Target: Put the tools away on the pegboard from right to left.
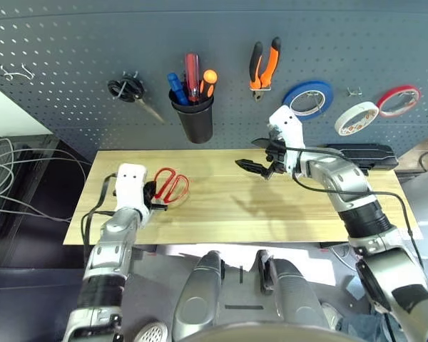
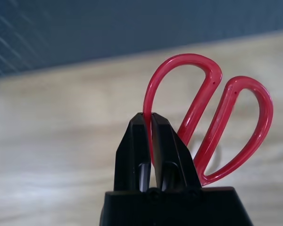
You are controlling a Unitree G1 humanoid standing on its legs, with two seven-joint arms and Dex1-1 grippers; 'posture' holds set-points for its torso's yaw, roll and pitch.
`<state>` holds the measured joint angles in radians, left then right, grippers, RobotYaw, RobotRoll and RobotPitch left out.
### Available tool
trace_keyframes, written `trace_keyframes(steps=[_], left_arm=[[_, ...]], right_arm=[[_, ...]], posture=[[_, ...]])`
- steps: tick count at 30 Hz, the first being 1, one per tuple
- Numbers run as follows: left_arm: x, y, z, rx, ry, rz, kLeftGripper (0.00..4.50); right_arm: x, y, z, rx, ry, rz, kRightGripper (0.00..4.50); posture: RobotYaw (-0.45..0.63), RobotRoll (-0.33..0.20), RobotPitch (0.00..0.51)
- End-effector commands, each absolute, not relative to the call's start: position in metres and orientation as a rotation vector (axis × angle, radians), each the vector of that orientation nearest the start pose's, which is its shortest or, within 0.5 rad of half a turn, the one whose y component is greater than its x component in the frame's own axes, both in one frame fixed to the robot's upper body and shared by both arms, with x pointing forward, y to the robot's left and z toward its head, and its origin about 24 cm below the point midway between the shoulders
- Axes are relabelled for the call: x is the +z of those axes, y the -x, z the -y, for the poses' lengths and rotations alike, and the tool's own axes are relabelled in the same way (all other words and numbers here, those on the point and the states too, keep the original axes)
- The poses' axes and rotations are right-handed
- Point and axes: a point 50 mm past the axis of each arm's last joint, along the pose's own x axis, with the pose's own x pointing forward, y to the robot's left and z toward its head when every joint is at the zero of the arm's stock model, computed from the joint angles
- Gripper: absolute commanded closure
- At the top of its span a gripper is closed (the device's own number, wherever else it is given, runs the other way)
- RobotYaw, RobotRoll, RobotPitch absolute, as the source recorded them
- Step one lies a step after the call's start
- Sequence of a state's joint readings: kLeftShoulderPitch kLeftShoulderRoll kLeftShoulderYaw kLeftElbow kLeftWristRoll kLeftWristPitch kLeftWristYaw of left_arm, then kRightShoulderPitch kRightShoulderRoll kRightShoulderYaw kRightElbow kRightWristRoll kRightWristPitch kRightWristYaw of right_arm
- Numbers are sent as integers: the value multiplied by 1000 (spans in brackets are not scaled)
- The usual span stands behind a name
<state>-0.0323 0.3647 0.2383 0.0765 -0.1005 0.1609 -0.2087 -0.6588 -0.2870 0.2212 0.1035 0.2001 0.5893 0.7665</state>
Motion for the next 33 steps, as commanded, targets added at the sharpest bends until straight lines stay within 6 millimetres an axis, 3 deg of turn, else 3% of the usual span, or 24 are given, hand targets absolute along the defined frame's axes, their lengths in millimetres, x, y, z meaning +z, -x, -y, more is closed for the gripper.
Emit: trace_keyframes(steps=[1,9,16,21,33], left_arm=[[74,-245,-279,115,-266,47,4451],[127,-247,-270,104,-375,450,4451],[149,-262,-268,121,-401,540,4451],[157,-276,-272,142,-370,528,4451],[139,-311,-282,154,-272,277,4451]], right_arm=[[160,-328,74,1079,189,-65,0],[183,-328,63,1127,179,94,0],[197,-330,59,1117,174,208,0],[200,-332,57,1105,165,222,0],[200,-336,60,1045,155,231,0]], posture=[[159,0,181],[159,0,171],[152,0,169],[149,0,175],[127,0,181]])
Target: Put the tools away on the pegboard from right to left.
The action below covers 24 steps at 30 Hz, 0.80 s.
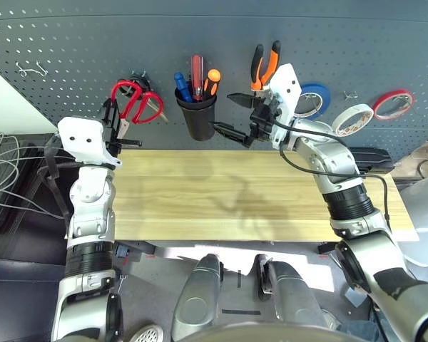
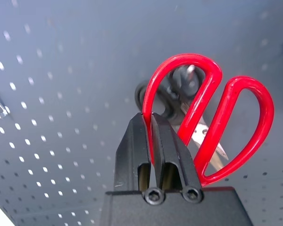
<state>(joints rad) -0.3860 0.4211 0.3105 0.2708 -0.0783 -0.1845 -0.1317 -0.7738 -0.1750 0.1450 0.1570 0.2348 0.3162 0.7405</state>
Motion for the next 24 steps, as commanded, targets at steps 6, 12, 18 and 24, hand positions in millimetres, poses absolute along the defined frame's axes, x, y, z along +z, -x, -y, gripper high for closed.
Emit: trace_keyframes(steps=[6,12,18,24], left_arm=[[132,-313,-273,94,-258,248,2701],[94,-301,-262,36,-243,109,697],[56,-293,-254,28,-226,-82,40],[37,-292,-249,53,-230,-185,40]], right_arm=[[183,-339,66,1001,159,203,0],[143,-340,73,951,175,111,0],[102,-343,86,850,161,-36,0],[57,-344,122,598,112,-221,0]], posture=[[117,0,183],[94,0,198],[80,0,207],[55,0,220]])
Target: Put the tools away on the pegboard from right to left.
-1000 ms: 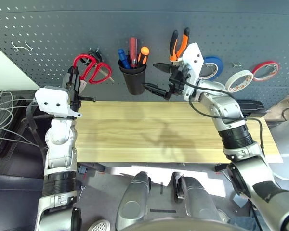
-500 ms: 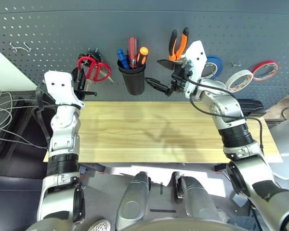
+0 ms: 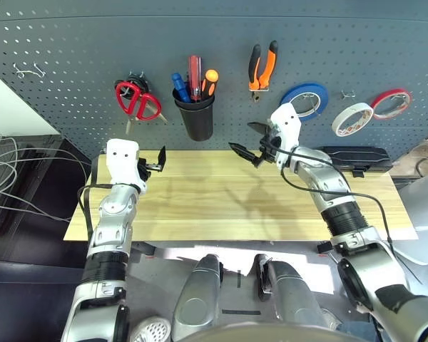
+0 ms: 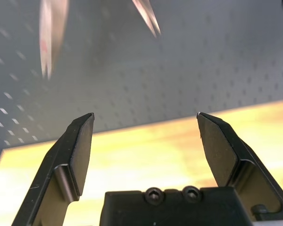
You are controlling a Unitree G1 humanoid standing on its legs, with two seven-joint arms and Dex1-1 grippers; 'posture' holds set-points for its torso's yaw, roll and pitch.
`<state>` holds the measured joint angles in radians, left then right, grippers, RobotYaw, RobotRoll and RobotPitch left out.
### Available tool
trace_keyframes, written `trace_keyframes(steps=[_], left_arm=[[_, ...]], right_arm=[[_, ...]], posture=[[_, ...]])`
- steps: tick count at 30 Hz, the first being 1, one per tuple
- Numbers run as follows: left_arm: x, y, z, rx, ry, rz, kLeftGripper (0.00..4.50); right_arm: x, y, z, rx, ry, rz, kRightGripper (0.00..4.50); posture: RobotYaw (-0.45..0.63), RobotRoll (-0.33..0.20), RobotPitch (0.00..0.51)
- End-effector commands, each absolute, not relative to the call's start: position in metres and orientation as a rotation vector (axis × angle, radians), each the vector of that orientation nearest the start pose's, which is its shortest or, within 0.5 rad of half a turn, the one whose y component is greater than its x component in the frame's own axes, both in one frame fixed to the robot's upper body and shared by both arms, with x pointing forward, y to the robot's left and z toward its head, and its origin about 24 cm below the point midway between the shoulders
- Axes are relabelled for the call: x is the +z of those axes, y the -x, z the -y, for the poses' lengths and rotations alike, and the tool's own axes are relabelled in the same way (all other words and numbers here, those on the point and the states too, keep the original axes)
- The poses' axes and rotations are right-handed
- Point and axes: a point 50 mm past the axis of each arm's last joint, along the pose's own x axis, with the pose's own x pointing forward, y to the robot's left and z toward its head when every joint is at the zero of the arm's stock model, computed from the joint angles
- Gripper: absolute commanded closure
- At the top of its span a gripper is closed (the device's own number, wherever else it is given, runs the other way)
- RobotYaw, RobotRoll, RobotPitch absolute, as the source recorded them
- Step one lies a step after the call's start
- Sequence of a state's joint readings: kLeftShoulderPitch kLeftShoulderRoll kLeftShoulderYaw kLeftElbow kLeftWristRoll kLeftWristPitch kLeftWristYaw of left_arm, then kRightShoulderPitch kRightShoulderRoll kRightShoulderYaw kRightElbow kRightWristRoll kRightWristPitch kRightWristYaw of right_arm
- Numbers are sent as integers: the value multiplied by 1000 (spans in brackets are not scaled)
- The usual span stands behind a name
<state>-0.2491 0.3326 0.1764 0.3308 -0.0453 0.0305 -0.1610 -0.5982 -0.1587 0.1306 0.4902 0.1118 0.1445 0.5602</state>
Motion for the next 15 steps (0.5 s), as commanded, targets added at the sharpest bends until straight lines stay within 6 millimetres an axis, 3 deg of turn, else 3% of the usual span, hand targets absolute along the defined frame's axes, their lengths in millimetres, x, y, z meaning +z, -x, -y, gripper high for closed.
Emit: trace_keyframes(steps=[1,8,15], left_arm=[[35,-293,-248,52,-232,-194,40],[26,-294,-245,76,-231,-241,40],[22,-293,-254,198,-215,-260,40]], right_arm=[[50,-343,130,548,112,-250,0],[16,-336,196,117,15,-419,0],[16,-335,228,33,27,-451,0]], posture=[[51,0,224],[27,0,231],[4,0,223]])
